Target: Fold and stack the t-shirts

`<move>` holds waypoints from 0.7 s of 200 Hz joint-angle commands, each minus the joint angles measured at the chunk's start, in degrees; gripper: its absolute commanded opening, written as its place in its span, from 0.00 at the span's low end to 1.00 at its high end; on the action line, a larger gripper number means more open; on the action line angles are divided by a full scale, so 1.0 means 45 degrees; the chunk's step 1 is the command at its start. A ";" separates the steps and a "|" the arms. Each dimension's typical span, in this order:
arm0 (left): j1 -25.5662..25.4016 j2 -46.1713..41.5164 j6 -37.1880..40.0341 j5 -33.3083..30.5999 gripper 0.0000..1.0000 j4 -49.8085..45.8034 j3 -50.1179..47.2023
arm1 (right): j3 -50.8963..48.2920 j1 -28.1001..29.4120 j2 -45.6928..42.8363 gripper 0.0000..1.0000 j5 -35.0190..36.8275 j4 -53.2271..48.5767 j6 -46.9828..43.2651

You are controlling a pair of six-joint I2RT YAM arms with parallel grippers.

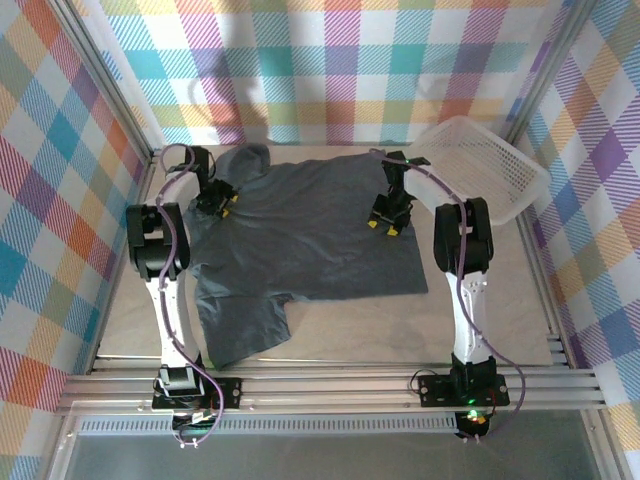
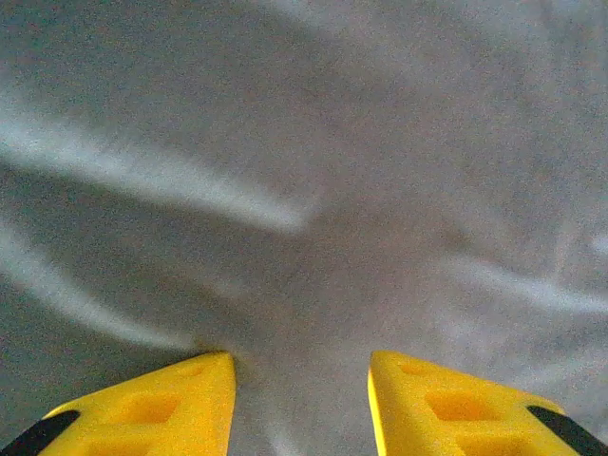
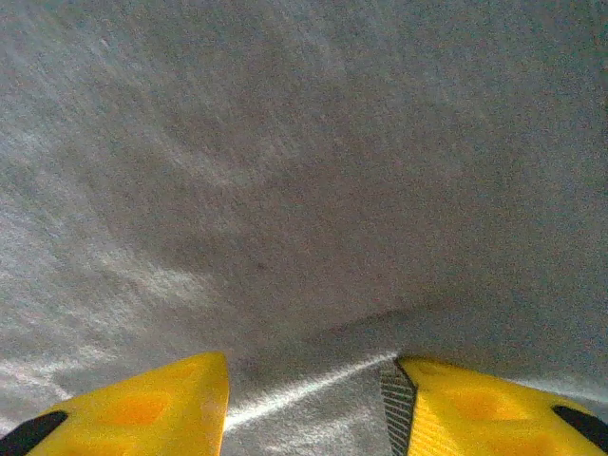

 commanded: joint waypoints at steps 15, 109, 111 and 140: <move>0.0141 0.2030 0.0928 0.0363 0.43 -0.1255 0.2529 | 0.1429 -0.0402 0.1434 0.48 -0.0003 -0.0948 -0.0335; -0.0253 -0.5931 0.0998 -0.2976 0.54 -0.1964 -0.4202 | 0.1858 -0.0693 -0.1209 0.53 -0.0919 -0.0620 -0.0695; -0.0278 -0.6282 0.0871 -0.2938 0.54 -0.1954 -0.4711 | 0.1630 -0.0688 -0.1407 0.53 -0.0925 -0.0531 -0.0638; -0.1458 -1.0682 -0.0883 -0.2693 0.44 -0.3256 -1.0385 | -0.2826 -0.0682 -0.4565 0.50 -0.1528 0.1081 0.0358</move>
